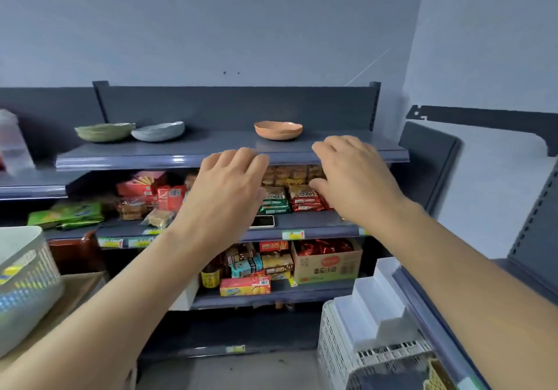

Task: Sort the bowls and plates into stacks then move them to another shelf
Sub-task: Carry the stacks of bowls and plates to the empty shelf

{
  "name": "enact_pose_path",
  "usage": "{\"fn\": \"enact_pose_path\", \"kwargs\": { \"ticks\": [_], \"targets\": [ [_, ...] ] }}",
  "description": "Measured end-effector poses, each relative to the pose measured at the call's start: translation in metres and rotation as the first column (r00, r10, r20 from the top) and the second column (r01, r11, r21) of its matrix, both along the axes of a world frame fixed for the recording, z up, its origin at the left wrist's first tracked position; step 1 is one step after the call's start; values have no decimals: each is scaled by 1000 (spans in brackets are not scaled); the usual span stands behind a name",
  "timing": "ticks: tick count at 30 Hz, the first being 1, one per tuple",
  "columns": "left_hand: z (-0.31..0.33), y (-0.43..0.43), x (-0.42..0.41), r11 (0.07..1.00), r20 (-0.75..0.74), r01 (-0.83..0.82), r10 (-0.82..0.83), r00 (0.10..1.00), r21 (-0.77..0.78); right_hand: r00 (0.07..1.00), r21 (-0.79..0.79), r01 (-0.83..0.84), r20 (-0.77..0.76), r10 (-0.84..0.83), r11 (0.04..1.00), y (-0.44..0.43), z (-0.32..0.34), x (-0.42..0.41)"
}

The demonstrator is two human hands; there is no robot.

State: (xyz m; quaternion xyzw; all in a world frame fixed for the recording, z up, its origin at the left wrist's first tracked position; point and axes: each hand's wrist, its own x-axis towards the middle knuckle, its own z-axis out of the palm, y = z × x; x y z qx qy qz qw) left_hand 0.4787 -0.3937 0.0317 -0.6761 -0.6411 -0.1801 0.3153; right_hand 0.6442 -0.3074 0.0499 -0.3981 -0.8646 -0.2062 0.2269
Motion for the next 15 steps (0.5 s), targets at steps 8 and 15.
{"fn": "enact_pose_path", "kwargs": {
  "ticks": [8, 15],
  "targets": [
    [7, 75, -36, 989, -25, -149, 149, 989, 2, 993, -10, -116, 7, 116, 993, 104, 0, -49],
    [-4, 153, -93, 983, -4, -181, 181, 984, -26, 993, -38, -112, 25, 113, 993, 181, -11, -101]
  ]
}}
